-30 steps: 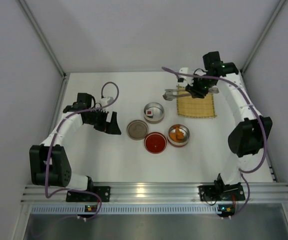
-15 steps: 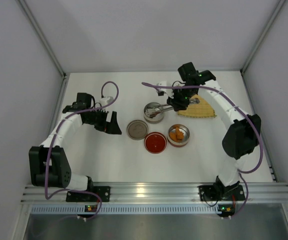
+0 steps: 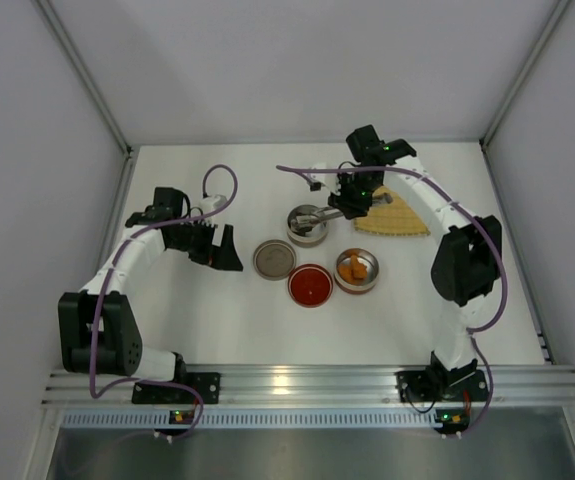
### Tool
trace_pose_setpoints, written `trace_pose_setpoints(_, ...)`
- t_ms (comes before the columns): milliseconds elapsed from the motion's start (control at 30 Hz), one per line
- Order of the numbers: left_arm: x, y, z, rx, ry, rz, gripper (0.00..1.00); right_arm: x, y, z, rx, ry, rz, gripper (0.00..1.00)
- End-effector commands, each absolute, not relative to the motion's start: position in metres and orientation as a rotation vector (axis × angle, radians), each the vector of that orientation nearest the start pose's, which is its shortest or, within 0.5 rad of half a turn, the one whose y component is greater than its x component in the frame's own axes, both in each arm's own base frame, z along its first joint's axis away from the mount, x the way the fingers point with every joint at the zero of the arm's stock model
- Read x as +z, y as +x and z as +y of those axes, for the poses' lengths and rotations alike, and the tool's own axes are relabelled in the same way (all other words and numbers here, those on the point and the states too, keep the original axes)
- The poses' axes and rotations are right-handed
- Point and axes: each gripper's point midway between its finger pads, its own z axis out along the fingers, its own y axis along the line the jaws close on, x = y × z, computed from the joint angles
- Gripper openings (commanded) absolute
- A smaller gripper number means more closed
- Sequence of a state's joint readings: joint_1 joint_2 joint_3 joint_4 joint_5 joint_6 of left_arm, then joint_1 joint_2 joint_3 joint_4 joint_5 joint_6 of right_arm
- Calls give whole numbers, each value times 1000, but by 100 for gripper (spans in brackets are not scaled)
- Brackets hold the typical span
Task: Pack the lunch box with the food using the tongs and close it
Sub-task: Place the fake food in the packing box.
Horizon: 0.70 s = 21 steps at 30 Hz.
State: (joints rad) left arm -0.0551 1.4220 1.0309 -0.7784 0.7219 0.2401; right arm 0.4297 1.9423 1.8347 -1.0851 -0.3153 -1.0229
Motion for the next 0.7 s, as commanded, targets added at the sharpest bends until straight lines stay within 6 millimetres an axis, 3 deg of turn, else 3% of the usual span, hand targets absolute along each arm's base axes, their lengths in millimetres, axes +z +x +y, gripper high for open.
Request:
trace_pose_setpoints(0, 133, 269, -127, -926, 611, 2425, 98, 169, 410, 214, 207, -1826, 1844, 8)
trace_pose_setpoints(233, 130, 269, -129, -944, 609, 2427, 98, 162, 420, 194, 177, -1823, 1874, 9)
trace_pose_setpoints(667, 124, 268, -128, -953, 605, 2443, 98, 151, 424, 185, 152, -1853, 1882, 13)
